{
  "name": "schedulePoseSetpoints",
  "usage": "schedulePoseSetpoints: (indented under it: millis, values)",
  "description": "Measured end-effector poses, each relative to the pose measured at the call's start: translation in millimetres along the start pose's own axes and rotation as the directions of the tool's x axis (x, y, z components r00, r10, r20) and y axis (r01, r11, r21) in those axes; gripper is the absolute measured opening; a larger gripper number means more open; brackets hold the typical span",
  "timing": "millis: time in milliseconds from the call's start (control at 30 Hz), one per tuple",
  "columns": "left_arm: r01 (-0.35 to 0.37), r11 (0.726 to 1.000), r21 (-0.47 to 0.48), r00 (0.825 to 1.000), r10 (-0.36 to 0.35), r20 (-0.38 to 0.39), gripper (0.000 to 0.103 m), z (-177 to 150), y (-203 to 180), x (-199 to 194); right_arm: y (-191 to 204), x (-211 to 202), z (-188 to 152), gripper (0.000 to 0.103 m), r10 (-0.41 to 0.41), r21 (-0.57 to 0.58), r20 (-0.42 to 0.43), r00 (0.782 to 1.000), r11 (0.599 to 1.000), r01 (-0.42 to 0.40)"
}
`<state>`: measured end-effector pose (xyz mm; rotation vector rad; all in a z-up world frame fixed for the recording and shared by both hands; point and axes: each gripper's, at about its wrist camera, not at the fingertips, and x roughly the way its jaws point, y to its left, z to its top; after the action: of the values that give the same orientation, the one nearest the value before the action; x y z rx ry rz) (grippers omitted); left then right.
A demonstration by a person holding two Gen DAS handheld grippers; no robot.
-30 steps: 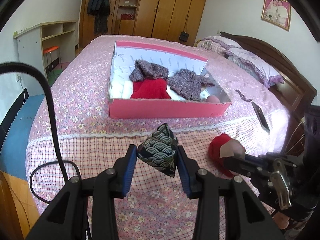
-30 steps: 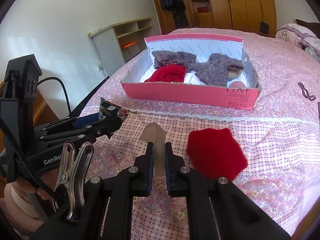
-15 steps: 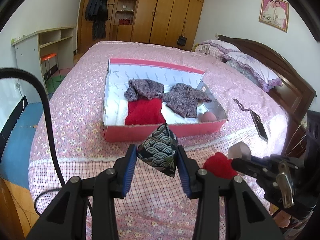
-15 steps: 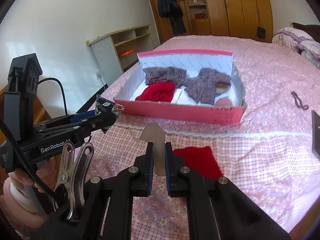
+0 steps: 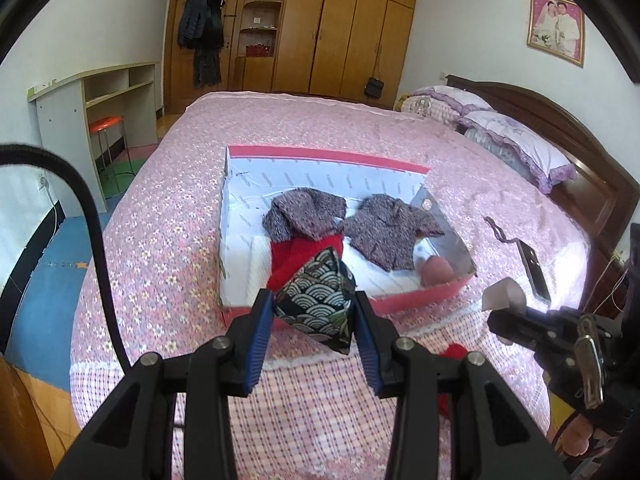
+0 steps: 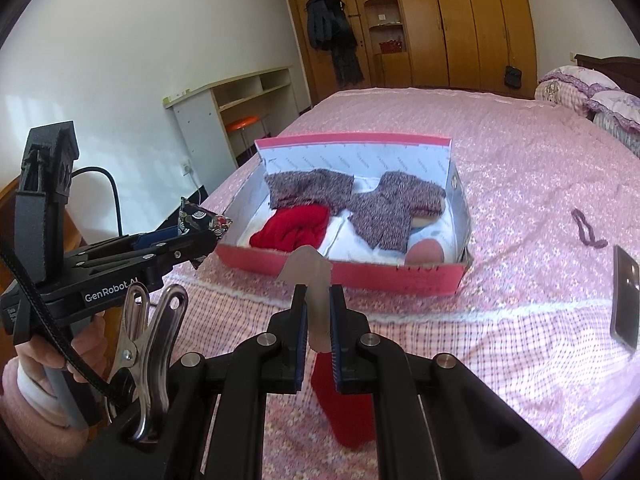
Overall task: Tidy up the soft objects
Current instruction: 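Carry the pouch and grey-beige piece over the pink box with both tools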
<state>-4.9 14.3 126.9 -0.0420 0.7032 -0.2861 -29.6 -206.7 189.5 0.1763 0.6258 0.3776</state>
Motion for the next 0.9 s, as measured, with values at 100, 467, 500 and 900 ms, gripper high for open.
schedulePoseSetpoints:
  millis: [100, 467, 500, 900]
  values:
    - [-0.013, 1.0, 0.004, 1.0, 0.013, -0.003, 0.041, 7.4, 1.7, 7.0, -0.7, 4.0, 6.5, 0.011, -0.006, -0.007, 0.008, 1.0, 1.0, 0.006]
    - [-0.047, 0.999, -0.018, 0.999, 0.047, -0.019, 0.041, 25.6, 12.4, 36.8, -13.6, 26.2, 31.6, 0.011, -0.03, 0.0, 0.018, 0.999, 1.0, 0.03]
    - [-0.053, 0.998, -0.019, 0.998, 0.053, -0.022, 0.041, 27.3, 13.8, 40.4, -15.4, 28.5, 33.5, 0.011, -0.03, 0.002, 0.017, 0.999, 1.0, 0.03]
    - [-0.089, 0.996, -0.031, 0.994, 0.088, -0.06, 0.041, 32.8, 25.0, 77.6, -32.3, 66.6, 45.8, 0.011, -0.057, 0.016, -0.025, 0.998, 0.998, 0.057]
